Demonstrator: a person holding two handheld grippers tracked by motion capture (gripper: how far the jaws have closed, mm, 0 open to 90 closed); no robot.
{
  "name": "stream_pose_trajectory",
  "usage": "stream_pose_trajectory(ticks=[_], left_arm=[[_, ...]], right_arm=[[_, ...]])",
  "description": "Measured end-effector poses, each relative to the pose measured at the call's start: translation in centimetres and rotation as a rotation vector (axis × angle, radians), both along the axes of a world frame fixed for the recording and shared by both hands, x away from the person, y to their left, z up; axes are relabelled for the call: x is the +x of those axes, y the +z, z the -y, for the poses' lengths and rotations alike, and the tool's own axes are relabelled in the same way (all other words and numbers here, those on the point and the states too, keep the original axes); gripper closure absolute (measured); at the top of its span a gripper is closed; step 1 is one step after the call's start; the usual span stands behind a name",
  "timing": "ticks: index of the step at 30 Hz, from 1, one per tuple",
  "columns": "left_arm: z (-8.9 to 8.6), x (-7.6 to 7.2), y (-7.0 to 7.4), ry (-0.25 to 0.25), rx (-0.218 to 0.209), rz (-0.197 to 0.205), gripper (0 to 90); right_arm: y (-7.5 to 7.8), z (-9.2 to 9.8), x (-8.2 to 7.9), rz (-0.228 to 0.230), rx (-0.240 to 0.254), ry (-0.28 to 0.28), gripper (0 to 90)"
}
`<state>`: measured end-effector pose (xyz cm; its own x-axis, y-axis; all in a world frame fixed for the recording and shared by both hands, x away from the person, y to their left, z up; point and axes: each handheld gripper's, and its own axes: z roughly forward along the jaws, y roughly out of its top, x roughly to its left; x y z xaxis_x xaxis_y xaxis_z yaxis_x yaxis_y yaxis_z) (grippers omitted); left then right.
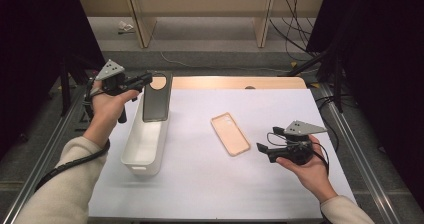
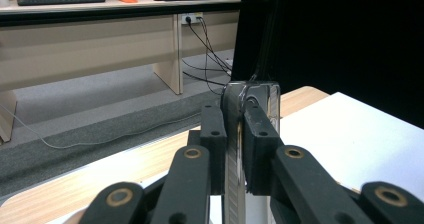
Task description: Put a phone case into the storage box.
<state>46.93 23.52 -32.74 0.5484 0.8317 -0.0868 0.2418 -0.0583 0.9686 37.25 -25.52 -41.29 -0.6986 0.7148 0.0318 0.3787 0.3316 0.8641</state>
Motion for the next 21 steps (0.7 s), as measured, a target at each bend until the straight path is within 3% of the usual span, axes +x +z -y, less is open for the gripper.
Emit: stream_pose_trajectory(ticks=[8, 21], left_arm=[[-0.9, 0.4, 0.6, 0.007, -0.017, 0.006, 81.3], [-1.3, 1.1, 1.1, 0.013, -0.004, 0.021, 81.3]], right_arm=[[-0.1, 0.0, 0.0, 0.002, -0.001, -0.001, 16.5], [-0.1, 0.1, 0.1, 0.003, 0.0, -0.003, 16.5]])
